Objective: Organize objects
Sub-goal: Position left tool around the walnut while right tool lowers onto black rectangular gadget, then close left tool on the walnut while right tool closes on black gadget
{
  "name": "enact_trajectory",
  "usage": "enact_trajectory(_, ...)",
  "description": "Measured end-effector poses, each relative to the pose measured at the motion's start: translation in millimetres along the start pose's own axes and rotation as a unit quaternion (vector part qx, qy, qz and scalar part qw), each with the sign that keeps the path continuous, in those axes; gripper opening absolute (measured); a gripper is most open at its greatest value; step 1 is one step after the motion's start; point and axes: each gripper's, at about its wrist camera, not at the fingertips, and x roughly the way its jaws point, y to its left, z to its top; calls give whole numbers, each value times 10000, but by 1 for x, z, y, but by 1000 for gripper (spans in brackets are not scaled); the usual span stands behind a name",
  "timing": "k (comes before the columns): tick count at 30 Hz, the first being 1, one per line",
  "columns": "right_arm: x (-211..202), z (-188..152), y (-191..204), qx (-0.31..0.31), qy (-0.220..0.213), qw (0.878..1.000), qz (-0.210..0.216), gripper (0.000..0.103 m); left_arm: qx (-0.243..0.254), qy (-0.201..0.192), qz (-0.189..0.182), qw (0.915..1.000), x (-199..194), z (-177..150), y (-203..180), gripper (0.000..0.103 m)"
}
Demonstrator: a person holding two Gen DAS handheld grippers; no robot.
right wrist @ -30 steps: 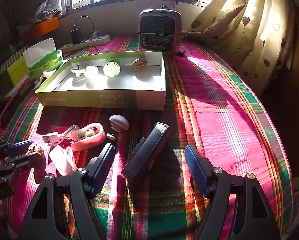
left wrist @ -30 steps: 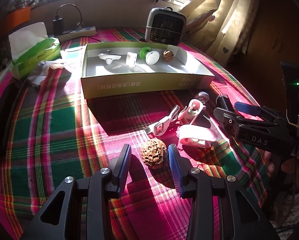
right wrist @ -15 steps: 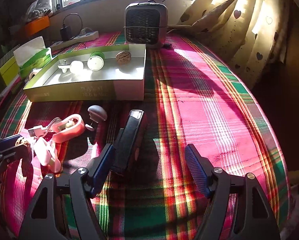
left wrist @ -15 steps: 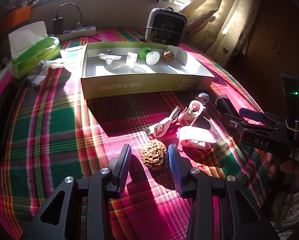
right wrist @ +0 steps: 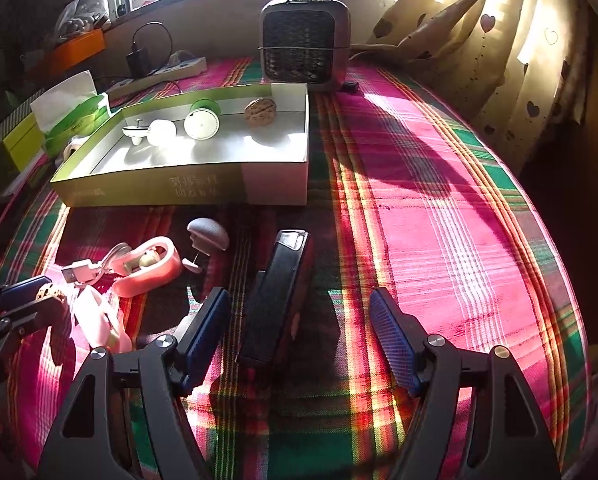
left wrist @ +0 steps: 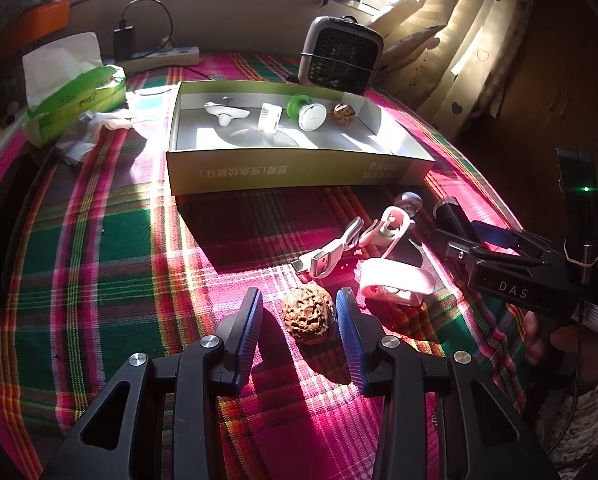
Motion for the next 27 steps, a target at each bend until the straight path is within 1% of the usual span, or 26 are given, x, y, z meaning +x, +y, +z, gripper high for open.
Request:
enact_trajectory(2, -1, 0, -1, 13, -16, 10000, 3, 70, 29, -2, 26, 10000, 1, 1, -1, 36)
enact_trajectory(4, -1, 0, -2, 44, -30, 10000, -13, 64, 43, -14, 51, 10000, -2, -1, 1, 36)
enact_trajectory(11, -2, 0, -4, 85, -64, 9999, -30, 55, 145, -20, 143, 9998, -2, -3, -2, 36)
enact_trajectory(15, -3, 0, -2, 48, -81, 10000, -11, 46, 173, -32, 173, 9997, -2, -3, -3, 35)
enact_trajectory(18, -3, 0, -1, 30, -88, 10000, 1, 42, 192, -43, 229, 9995, -3, -4, -3, 32)
enact_trajectory(20, -3, 0, -1, 34, -96, 9999, 8, 38, 177, -47, 245, 9995, -3, -4, -2, 29)
enact_trajectory(22, -4, 0, -1, 32, -105, 9999, 25, 30, 158, -51, 277, 9995, -3, -4, 0, 25)
enact_trajectory(24, -4, -1, 0, 19, -110, 9999, 40, 27, 156, -53, 271, 9995, -3, -4, 0, 25)
enact_trajectory(27, -4, -1, 0, 19, -110, 9999, 43, 26, 156, -58, 273, 9995, -3, -4, 1, 25)
